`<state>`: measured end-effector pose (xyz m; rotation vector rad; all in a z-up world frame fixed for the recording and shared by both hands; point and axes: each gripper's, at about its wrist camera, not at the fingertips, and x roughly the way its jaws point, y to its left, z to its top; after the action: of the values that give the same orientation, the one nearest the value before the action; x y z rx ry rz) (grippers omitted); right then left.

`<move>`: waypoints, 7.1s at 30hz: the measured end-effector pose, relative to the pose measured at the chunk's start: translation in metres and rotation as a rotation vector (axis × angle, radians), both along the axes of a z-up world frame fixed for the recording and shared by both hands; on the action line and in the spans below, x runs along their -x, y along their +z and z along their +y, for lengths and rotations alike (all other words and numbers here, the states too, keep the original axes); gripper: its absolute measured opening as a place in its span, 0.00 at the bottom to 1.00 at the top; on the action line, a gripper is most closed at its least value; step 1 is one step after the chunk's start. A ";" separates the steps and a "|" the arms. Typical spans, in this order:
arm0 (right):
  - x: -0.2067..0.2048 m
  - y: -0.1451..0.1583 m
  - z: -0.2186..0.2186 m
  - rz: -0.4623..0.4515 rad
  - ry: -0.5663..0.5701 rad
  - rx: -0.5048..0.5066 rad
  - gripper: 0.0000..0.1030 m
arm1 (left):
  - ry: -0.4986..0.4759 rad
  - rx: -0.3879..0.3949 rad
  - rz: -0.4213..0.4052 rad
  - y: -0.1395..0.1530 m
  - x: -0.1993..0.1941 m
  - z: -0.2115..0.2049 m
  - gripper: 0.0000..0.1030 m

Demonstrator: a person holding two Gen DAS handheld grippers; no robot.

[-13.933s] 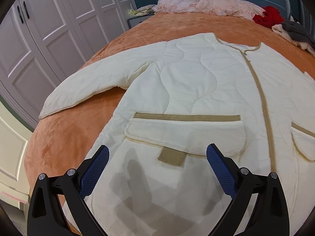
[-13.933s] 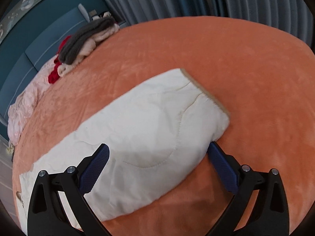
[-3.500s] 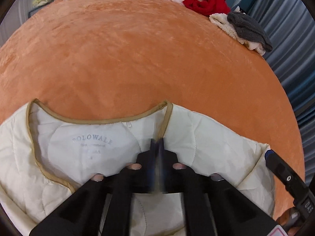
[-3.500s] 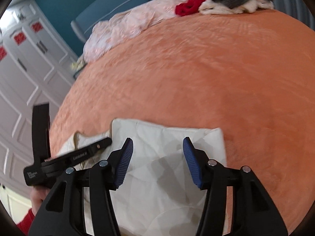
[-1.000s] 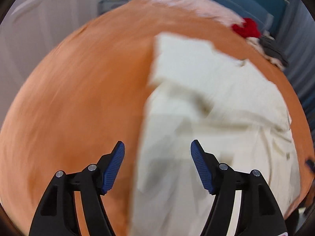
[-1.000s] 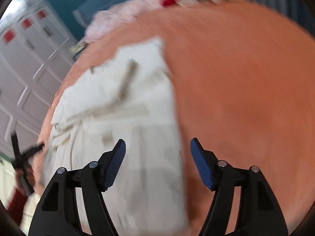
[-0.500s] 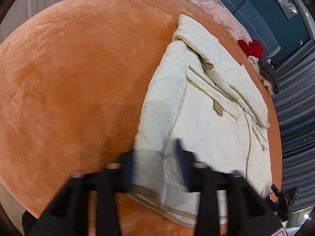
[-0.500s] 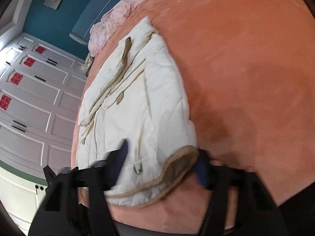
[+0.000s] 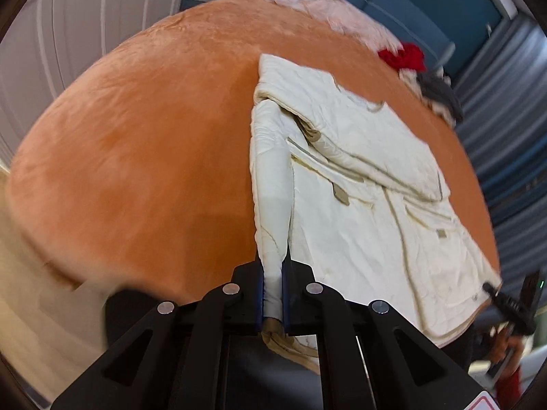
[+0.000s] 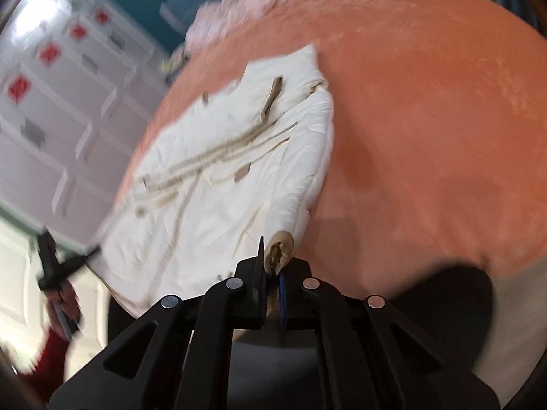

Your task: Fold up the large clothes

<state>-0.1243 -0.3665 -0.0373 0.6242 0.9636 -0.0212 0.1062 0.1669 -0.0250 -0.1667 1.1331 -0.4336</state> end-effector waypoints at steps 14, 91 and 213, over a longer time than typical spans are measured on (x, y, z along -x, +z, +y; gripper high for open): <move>0.077 0.034 0.039 0.158 0.144 -0.003 0.04 | -0.001 -0.106 0.101 0.020 0.138 0.045 0.05; -0.248 -0.088 -0.039 -0.036 -0.200 0.236 0.07 | 0.157 -0.242 -0.178 -0.097 -0.197 -0.114 0.13; -0.181 -0.056 0.218 0.104 0.305 0.126 0.00 | 0.194 0.220 -0.208 0.044 0.008 -0.068 0.12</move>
<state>0.0566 -0.1486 -0.0933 0.3578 1.1416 0.1569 0.0986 0.0987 0.0191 -0.4114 0.8546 -0.3924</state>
